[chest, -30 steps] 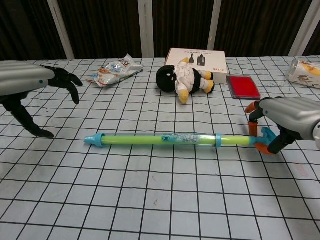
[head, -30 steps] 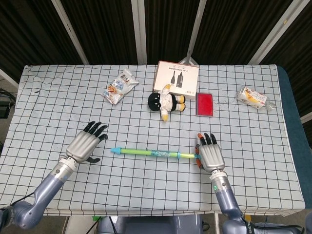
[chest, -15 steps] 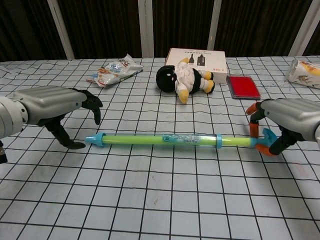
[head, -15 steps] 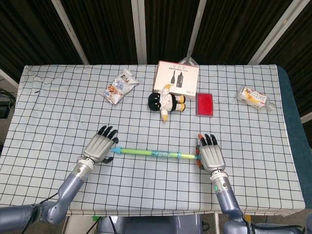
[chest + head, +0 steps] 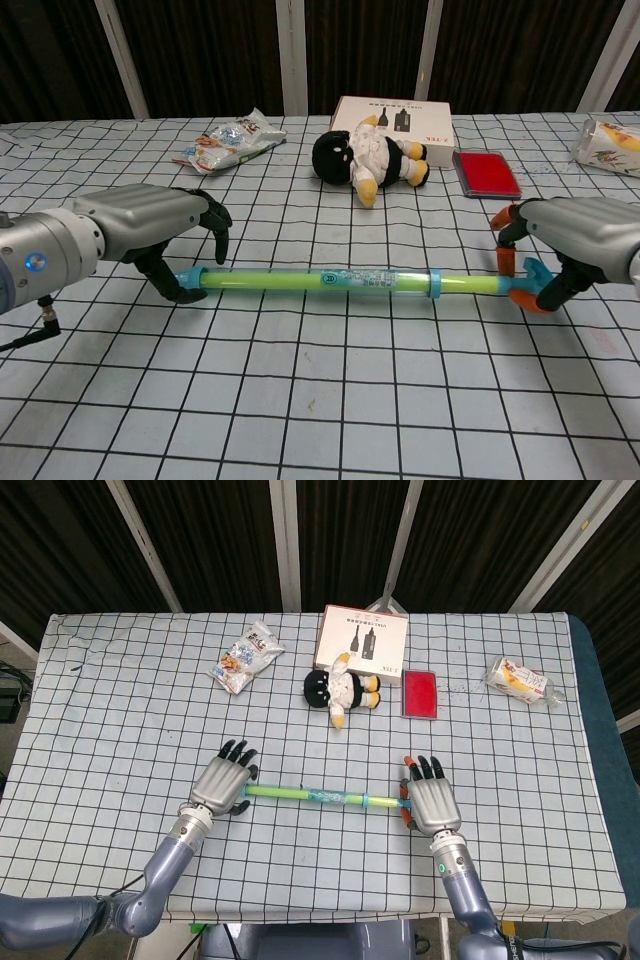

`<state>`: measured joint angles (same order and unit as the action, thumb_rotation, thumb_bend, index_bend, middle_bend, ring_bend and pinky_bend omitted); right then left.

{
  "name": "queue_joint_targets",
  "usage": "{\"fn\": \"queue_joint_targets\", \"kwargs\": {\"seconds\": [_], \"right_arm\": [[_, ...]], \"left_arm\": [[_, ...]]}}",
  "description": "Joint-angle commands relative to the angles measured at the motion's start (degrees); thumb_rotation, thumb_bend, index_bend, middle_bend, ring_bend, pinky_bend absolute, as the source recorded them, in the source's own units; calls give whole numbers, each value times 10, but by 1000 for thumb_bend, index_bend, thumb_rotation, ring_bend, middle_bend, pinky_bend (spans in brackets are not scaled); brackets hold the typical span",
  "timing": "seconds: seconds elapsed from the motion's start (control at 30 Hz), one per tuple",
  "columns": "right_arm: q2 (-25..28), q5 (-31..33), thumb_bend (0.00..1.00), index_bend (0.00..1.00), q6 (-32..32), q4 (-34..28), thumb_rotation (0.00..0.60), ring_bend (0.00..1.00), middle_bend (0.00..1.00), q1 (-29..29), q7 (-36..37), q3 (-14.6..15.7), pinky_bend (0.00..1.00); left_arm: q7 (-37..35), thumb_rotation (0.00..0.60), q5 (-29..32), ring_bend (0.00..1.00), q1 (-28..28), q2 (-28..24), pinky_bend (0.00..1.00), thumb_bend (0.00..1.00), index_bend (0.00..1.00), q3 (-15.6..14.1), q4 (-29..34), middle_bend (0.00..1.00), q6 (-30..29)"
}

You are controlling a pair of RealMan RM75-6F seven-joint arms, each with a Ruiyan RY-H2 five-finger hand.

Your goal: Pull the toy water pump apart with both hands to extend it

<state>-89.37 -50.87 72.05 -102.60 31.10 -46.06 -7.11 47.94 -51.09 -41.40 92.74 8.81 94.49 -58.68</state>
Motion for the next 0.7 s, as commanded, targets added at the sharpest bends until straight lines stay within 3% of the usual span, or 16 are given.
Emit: {"fn": "queue_joint_targets", "kwargs": {"seconds": [0.03,0.57,0.7], "right_arm": [[1,1,505,631,0,-2,600,0,151,1,1,0,0],[8,9,505,631,-2,-4,600,0,151,3,12,-1,0],[10,9,505,631,-3,-3,600,0,151,4,14,0,0]], "left_arm": [[4,600,6,0,-5,9,0,420,419,-1,-5,127,-5],[15,600,24,0,-19,32,0,441,441,-8,-19,132,-29],[14,600,28,0,-19,34,0,482,494,-9,-21,145,-33]]}}
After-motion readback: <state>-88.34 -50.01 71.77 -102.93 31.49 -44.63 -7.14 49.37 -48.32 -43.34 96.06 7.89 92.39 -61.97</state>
